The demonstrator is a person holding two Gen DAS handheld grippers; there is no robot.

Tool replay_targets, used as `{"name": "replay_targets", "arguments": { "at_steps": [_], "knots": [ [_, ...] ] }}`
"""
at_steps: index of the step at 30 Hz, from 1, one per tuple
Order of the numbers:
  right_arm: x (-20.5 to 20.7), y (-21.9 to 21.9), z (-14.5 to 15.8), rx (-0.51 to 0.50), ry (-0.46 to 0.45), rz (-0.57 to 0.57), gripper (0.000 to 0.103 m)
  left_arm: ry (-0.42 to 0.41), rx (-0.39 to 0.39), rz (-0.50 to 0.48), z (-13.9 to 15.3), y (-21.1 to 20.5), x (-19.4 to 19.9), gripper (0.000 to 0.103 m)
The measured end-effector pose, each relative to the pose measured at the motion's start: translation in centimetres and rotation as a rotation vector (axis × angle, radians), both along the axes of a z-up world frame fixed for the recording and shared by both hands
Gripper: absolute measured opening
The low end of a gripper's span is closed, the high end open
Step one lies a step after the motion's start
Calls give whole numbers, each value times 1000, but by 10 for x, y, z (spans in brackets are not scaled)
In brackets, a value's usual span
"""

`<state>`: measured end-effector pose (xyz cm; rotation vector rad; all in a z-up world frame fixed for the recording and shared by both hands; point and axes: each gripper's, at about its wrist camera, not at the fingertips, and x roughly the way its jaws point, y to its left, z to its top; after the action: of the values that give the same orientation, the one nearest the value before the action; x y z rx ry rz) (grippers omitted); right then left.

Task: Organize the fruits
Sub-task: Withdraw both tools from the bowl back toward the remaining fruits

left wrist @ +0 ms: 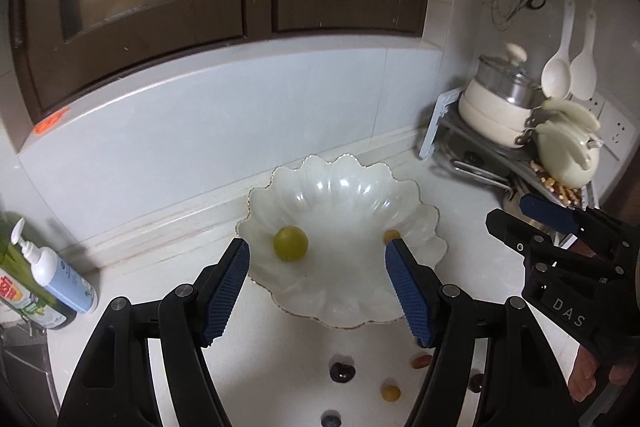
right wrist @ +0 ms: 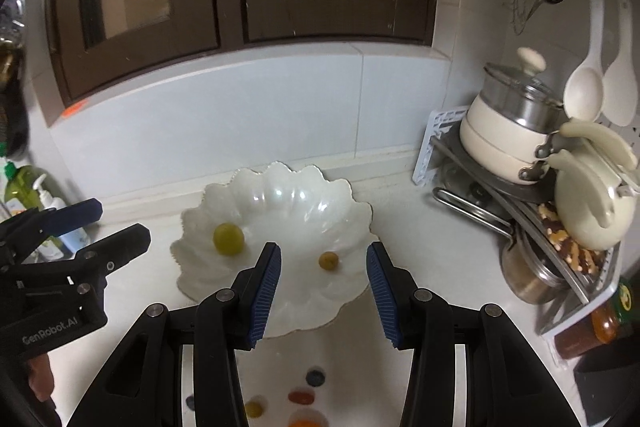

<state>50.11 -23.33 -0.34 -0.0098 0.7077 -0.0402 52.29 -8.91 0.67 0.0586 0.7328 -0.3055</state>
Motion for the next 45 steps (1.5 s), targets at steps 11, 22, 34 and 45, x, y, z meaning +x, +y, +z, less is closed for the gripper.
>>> {"name": "replay_targets", "arguments": {
  "at_steps": [11,22,34,45],
  "knots": [
    [-57,13,6,0,-93,-5,46,-100,-18,-4,10,12,-62,73],
    [-100,28,7,-6,-156,-8,46,-146,-23,19,9,29,-104,73],
    [-132,31,-6,13,-180,-19,46,-155,-4,4,-6,34,-137,73],
    [-153,35,-33,6,-149,-35,46,-141,18,-5,-30,36,-153,73]
  ]
}}
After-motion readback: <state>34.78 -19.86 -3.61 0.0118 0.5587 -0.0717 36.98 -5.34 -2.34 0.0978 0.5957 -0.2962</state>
